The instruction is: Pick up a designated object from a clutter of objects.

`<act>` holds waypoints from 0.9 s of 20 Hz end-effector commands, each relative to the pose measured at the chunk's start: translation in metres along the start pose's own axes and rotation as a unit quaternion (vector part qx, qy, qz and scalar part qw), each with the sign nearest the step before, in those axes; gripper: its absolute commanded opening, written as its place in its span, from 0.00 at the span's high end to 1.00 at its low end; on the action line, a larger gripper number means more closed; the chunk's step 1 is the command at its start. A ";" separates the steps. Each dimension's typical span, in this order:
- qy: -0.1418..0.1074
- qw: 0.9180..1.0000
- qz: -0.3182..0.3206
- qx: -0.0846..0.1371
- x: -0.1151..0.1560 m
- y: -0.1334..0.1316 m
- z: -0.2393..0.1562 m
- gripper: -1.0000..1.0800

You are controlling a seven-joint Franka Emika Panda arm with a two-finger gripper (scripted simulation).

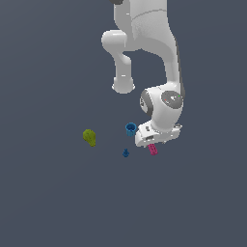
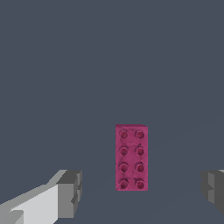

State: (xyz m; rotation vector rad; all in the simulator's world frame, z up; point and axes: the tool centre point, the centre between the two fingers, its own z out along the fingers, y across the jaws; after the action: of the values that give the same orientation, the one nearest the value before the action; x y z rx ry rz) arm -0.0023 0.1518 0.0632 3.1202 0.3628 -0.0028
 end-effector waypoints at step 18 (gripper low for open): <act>0.001 1.000 0.000 0.000 0.000 -0.001 0.051 0.04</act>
State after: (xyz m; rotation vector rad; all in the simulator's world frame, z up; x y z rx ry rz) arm -0.0031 0.1521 0.0130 3.1202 0.3639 -0.0023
